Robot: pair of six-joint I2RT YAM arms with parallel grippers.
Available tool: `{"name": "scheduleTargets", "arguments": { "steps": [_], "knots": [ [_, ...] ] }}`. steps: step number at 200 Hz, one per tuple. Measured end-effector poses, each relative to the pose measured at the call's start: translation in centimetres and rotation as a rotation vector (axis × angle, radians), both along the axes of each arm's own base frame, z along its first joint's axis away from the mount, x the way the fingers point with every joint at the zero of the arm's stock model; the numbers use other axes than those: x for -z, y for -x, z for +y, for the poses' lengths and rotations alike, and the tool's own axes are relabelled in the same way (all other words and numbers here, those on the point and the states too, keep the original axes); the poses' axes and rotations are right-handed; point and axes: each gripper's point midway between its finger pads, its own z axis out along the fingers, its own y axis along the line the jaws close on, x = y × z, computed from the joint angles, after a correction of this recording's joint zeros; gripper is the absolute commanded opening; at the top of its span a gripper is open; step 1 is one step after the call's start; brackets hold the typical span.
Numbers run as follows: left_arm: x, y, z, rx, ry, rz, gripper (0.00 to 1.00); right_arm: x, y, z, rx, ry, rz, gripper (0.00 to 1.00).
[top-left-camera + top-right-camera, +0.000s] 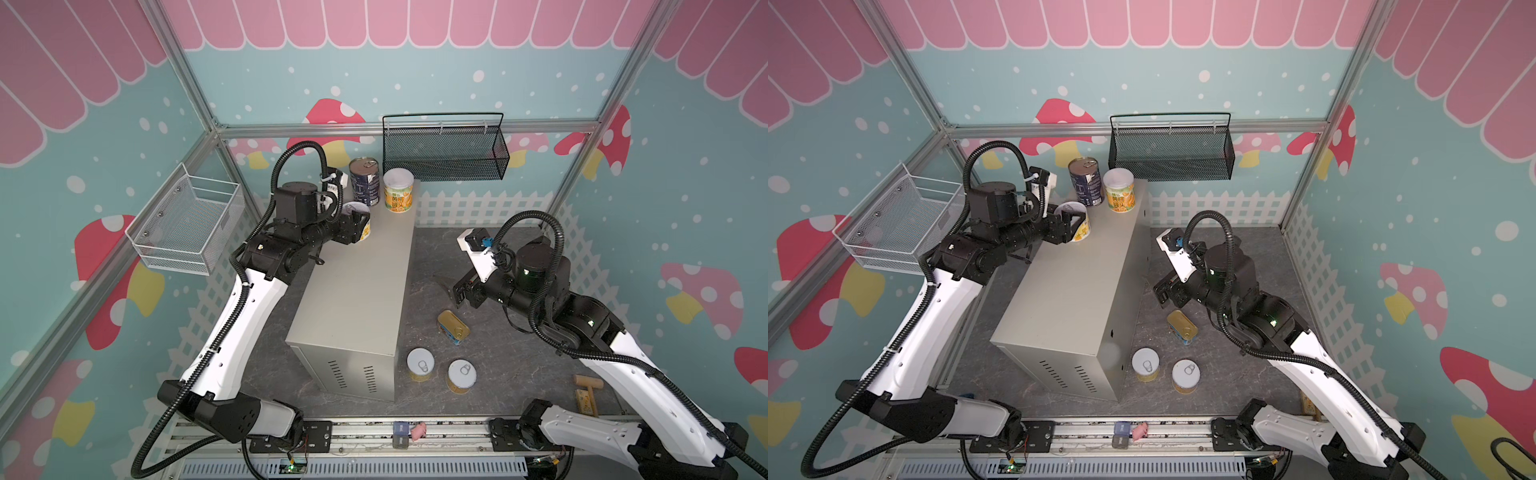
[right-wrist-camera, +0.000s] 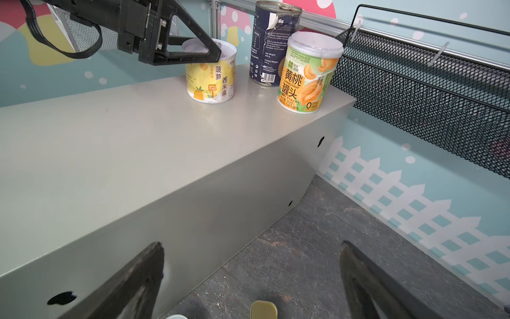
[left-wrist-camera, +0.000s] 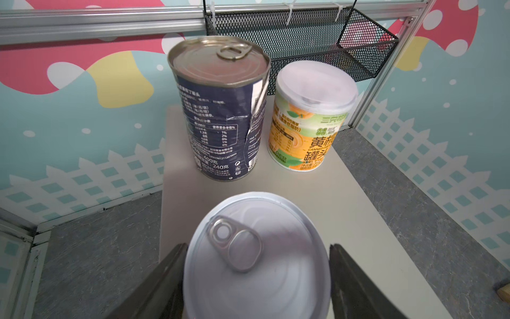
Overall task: Place and organize the canned foods onto the counter
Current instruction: 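Slide the can with the left gripper toward the dark blue can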
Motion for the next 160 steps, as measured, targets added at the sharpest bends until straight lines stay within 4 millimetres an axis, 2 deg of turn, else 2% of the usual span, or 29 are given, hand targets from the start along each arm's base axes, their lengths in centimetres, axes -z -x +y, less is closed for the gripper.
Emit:
{"name": "scheduleTargets", "arguments": {
  "steps": [53,93,160],
  "knots": [
    [0.0,-1.5,-0.9,0.035,0.013,-0.015,0.73,0.3,0.0,0.0,0.001,-0.003,-0.005,0.99],
    [-0.1,-1.6,-1.1,0.040,0.019,-0.018,0.85,0.4,0.0,0.1,-0.007,-0.002,-0.002,0.99],
    [-0.2,1.3,-0.5,0.062,0.035,-0.041,0.87,0.3,0.1,1.2,-0.054,-0.017,0.001,0.99]
  ]
}}
